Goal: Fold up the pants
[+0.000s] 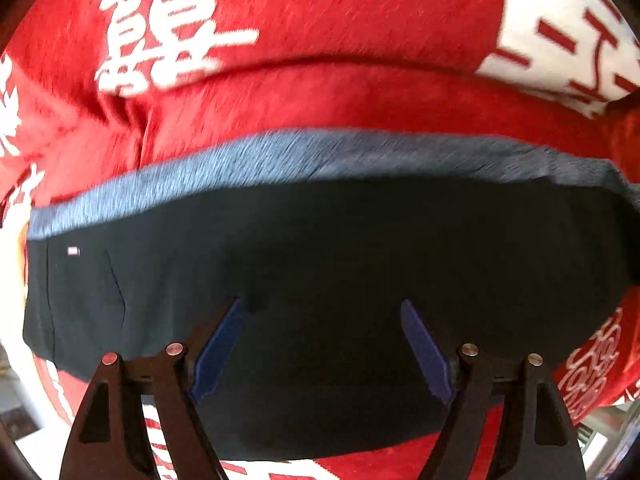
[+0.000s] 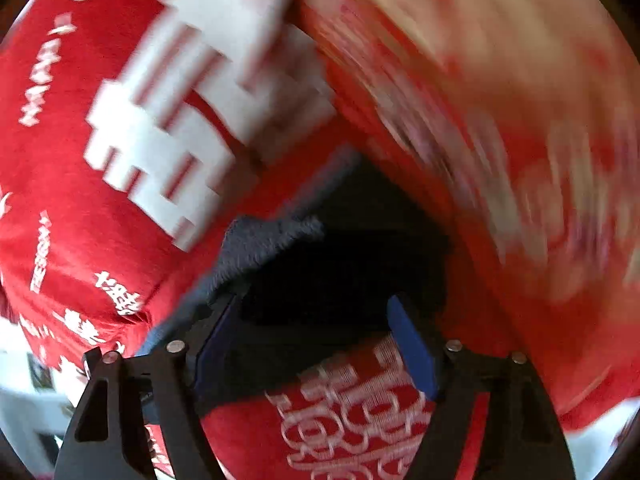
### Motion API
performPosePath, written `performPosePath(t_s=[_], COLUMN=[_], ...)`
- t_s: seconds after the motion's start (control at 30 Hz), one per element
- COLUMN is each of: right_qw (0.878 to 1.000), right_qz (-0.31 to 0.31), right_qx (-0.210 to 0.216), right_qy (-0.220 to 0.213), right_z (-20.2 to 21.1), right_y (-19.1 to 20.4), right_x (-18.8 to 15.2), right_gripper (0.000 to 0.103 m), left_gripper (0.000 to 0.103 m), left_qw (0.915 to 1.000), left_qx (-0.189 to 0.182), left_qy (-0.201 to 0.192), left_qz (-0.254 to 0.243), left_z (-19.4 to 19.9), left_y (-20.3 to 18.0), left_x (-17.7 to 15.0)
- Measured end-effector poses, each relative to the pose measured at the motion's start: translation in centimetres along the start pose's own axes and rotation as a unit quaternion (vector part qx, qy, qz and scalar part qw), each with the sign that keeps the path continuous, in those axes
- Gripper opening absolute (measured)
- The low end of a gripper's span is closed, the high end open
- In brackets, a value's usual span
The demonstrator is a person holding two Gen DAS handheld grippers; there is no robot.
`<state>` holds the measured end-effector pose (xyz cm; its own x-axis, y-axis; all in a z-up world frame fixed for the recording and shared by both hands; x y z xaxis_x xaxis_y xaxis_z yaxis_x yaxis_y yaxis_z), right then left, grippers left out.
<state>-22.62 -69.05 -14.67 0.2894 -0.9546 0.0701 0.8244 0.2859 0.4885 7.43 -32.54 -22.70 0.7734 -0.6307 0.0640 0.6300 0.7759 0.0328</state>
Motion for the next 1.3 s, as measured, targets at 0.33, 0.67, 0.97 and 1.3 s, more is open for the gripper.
performPosePath(t_s=[0.33, 0.67, 0.97, 1.3], right_qw=[0.993, 0.999, 0.996, 0.988], right_qz=[0.091, -0.024, 0.076, 0.094], right_qx=[-0.032, -0.038, -0.035, -0.124], right_qy=[-0.075, -0.006, -0.044, -0.020], right_z=[4.6, -3.6, -2.0, -1.7], right_y=[3.3, -2.7, 1.5, -0.1], right_x=[0.2, 0.5, 3.2, -0.3], right_gripper=[0.076, 0.054, 0.008, 0.043], left_gripper=[0.081, 0.091, 0.091, 0.091], left_qw=[0.9999, 0.9997, 0.9990, 0.9994], left_qx=[0.009, 0.010, 0.016, 0.016], left_qy=[-0.008, -0.021, -0.042, -0.031], left_qz=[-0.004, 0.010, -0.006, -0.001], left_z=[-0.9, -1.5, 0.2, 0.5], left_y=[-1.3, -1.2, -2.8, -2.6], left_x=[0.9, 1.1, 1.7, 2.7])
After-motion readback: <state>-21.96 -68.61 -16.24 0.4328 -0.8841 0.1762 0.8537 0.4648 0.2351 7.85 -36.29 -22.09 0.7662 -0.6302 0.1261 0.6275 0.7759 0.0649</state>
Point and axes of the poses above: each gripper's, at about its wrist camera, not at the fingertips, and z roughly against the way its jaws point, y to its left, x to its top, the point moved 3 cm from there along -z, roughly the way its jaws point, and after that the axes turned 4 degrees about -z, right-handed, at the moved point
